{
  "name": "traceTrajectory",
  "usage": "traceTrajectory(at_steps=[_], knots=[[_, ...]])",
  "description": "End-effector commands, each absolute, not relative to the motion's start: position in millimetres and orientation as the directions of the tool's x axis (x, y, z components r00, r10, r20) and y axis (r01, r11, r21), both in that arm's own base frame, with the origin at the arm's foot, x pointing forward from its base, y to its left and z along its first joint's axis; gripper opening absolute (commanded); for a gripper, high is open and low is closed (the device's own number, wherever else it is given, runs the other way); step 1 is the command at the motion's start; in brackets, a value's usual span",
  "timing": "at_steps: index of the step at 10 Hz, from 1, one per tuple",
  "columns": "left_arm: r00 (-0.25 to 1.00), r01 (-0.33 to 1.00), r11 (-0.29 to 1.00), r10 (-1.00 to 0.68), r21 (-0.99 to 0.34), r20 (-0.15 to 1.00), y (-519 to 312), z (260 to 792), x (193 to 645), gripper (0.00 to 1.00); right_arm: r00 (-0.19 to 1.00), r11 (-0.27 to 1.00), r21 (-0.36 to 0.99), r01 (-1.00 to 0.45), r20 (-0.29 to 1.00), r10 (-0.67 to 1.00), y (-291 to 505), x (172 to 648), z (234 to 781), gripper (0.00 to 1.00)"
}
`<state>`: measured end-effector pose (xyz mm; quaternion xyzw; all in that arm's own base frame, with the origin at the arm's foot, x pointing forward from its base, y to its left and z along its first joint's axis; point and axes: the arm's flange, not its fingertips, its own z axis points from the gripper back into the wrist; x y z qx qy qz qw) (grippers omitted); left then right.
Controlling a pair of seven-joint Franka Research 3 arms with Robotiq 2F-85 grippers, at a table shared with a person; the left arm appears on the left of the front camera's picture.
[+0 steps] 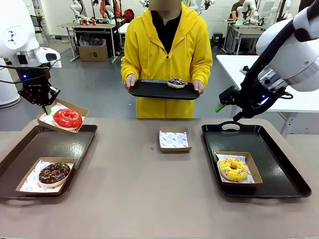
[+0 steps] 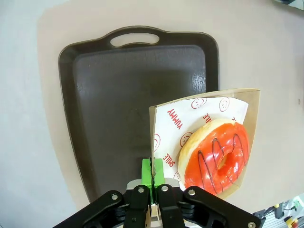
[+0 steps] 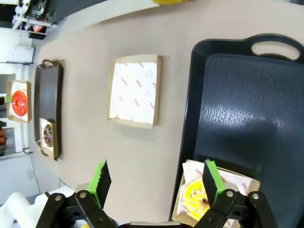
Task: Individually package the donuts and arrange them on the tray.
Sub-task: Place the picked Paper togo box on the Handle tray while simultaneously picking up another Paper togo box from the table with the other hand.
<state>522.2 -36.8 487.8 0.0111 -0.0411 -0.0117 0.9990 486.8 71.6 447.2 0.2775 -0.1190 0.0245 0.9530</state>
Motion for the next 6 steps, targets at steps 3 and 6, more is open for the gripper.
traceTrajectory(at_steps=[3,6], knots=[[0.996,0.023,0.999,-0.024,0.023,0.082,-37,488,522,0.01,0.97,0.845,0.523,-0.113,0.24,-0.019,72,487,447,1.0],[0.996,0.023,0.999,-0.024,0.023,0.082,-37,488,522,0.01,0.97,0.845,0.523,-0.113,0.24,-0.019,72,487,447,1.0]])
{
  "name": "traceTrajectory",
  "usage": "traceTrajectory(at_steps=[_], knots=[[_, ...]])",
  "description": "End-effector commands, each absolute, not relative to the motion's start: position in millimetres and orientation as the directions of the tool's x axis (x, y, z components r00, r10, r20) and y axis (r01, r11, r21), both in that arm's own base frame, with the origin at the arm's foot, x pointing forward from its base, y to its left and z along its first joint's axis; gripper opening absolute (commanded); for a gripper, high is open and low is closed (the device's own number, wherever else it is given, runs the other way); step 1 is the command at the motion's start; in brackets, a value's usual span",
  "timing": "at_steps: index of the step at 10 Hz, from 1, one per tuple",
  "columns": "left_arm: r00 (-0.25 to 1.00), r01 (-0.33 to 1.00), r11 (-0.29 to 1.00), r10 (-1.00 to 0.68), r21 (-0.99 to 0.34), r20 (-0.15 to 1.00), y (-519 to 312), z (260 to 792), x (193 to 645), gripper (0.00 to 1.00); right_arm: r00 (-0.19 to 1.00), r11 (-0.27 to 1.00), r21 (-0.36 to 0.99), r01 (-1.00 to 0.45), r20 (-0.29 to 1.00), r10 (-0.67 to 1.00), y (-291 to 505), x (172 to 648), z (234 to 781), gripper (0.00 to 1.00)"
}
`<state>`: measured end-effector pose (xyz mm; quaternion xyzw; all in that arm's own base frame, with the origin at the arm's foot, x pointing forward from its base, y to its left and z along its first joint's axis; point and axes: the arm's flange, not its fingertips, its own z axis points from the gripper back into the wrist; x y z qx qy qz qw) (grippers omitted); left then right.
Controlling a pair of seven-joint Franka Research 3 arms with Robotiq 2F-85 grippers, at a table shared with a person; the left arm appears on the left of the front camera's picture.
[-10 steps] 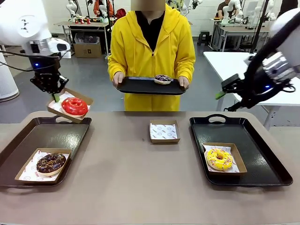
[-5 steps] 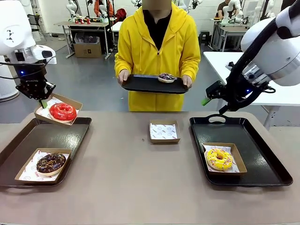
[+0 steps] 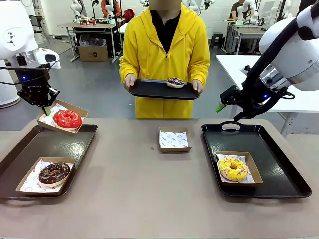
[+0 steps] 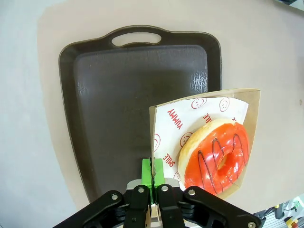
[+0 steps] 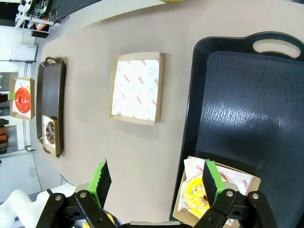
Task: Individually package the donuts and arrange them on the tray.
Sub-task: Place the picked Paper togo box on the Handle tray while simultaneously picking up another Paper togo box from the table with the other hand.
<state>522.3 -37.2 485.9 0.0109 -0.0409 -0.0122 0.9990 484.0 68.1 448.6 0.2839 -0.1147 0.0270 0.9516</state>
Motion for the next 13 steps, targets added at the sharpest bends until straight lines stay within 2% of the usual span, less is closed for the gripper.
traceTrajectory(at_steps=[1,3,5,7,10,13], knots=[[0.996,0.023,0.999,-0.024,0.023,0.082,-37,488,522,0.01,0.97,0.845,0.523,-0.113,0.24,-0.019,72,487,447,1.0],[0.996,0.023,0.999,-0.025,0.023,0.081,-37,486,522,0.01,0.972,0.837,0.534,-0.116,0.233,-0.014,68,484,448,1.0],[0.997,0.007,0.999,-0.01,0.034,0.082,-9,482,524,0.01,0.985,0.929,0.356,-0.099,0.167,0.041,111,515,458,1.0],[0.998,-0.006,1.0,0.004,0.031,0.07,23,478,527,0.01,0.992,0.947,0.306,-0.095,0.105,0.066,149,547,459,1.0],[0.999,0.01,1.0,-0.01,0.003,0.046,55,456,533,0.01,0.995,0.961,0.26,-0.097,0.034,0.091,203,579,440,1.0],[0.999,0.03,0.999,-0.032,0.037,0.039,57,426,539,0.01,0.995,0.972,0.211,-0.101,-0.004,0.104,233,592,403,1.0]])
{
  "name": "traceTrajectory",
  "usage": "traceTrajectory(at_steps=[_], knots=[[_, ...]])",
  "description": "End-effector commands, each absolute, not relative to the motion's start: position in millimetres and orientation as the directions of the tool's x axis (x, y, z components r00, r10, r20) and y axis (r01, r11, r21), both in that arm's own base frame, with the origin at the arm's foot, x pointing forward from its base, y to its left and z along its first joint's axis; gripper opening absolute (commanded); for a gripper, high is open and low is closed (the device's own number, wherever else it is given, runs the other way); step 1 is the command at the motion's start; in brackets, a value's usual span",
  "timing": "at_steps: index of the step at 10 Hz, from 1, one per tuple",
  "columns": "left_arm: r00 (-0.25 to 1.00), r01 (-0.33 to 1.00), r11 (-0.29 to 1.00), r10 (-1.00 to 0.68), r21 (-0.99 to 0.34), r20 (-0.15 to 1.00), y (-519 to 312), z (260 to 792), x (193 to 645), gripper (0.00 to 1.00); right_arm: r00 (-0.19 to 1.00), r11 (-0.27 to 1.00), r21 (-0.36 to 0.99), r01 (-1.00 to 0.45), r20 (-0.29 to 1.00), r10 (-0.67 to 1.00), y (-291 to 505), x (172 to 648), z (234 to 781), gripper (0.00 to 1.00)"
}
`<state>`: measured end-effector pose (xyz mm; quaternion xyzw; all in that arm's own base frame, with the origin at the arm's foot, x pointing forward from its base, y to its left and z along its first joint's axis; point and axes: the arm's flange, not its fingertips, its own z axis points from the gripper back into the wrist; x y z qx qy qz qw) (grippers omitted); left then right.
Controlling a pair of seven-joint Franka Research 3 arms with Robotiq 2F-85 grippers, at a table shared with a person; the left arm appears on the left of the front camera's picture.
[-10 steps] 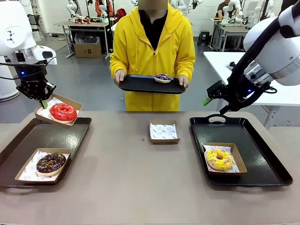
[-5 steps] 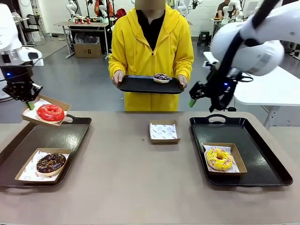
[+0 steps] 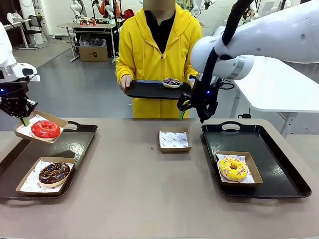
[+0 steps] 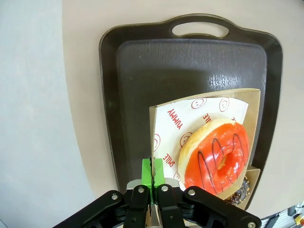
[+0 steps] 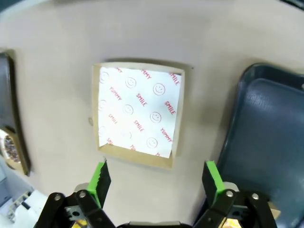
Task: Individually package the donuts and arrange them on the tray.
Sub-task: Place the picked Paper togo box on the Handle tray while simultaneously picking up another Paper togo box from the table with the other hand.
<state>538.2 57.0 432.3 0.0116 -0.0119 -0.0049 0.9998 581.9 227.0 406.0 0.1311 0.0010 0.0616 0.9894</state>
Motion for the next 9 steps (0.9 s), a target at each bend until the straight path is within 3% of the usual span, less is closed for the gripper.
traceTrajectory(at_steps=[1,5,7,9], knots=[[0.999,0.018,0.999,-0.019,0.039,0.027,55,420,540,0.01,0.994,0.975,0.201,-0.099,-0.023,0.106,238,593,390,1.0],[1.0,0.01,1.0,-0.01,0.023,0.024,57,432,538,0.01,0.991,0.984,0.126,-0.123,-0.034,0.128,250,595,352,1.0],[1.0,0.01,1.0,-0.01,0.023,0.024,57,432,538,0.01,0.988,0.978,0.136,-0.157,0.029,0.154,259,593,354,1.0],[1.0,0.01,1.0,-0.01,0.023,0.024,57,432,538,0.01,0.987,0.978,0.154,-0.144,-0.044,0.152,246,586,348,1.0]])
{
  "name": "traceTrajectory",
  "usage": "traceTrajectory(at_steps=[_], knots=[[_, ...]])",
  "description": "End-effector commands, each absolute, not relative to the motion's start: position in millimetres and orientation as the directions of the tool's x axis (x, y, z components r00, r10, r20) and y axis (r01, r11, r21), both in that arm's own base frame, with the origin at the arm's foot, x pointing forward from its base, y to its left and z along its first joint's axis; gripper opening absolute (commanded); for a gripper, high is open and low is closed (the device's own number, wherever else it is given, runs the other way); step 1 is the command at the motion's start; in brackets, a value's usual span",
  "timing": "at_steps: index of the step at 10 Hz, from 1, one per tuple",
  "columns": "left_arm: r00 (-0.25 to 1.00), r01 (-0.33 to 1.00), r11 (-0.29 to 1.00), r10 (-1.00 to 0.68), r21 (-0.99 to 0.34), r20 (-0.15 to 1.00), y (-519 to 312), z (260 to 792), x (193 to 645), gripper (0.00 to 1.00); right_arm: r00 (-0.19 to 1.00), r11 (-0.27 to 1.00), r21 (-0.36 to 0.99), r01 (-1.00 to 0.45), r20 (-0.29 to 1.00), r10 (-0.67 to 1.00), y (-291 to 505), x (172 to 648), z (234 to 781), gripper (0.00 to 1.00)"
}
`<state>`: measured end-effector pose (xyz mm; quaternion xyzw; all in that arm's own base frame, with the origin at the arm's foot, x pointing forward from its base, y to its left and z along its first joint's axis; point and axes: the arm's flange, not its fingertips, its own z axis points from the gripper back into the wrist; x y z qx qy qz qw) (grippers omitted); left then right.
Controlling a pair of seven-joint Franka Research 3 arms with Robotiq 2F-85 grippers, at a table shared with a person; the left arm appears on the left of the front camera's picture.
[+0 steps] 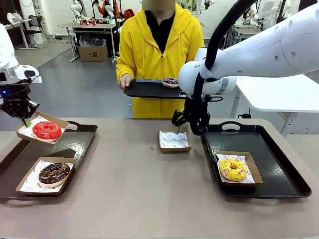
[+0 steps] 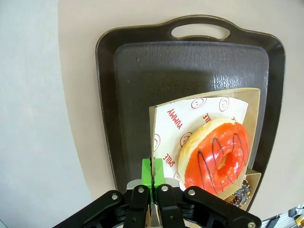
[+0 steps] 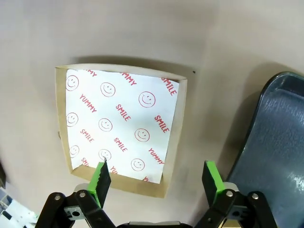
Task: Individually package the donuts and arrange them on the tray.
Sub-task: Place the picked Paper togo box on the Handle tray while simultaneously picking up another Paper togo box from the table with the other hand.
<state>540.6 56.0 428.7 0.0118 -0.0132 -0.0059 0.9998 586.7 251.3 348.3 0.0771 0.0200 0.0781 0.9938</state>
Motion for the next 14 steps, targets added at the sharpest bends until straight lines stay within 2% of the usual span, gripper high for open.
traceTrajectory(at_steps=[1,3,5,7,11,14], knots=[[1.0,0.01,1.0,-0.01,0.023,0.024,57,432,538,0.01,0.987,0.978,0.154,-0.144,-0.044,0.152,246,586,348,1.0],[1.0,0.011,1.0,-0.012,0.024,0.026,56,429,541,0.01,0.987,0.976,0.155,-0.151,-0.033,0.157,250,587,348,1.0],[1.0,0.008,1.0,-0.009,-0.013,-0.028,57,421,555,0.01,0.991,0.988,0.075,-0.133,-0.004,0.134,263,577,343,1.0],[1.0,-0.002,1.0,0.002,-0.011,-0.022,58,414,561,0.01,0.991,0.989,0.073,-0.133,0.016,0.132,267,577,338,1.0],[1.0,-0.012,0.999,0.011,-0.03,-0.016,60,399,573,0.01,0.996,0.999,-0.017,-0.043,0.079,0.045,266,582,326,1.0],[1.0,-0.018,0.999,0.017,-0.028,-0.019,63,390,580,0.01,0.997,1.0,-0.003,-0.031,0.072,0.031,264,585,322,1.0]])
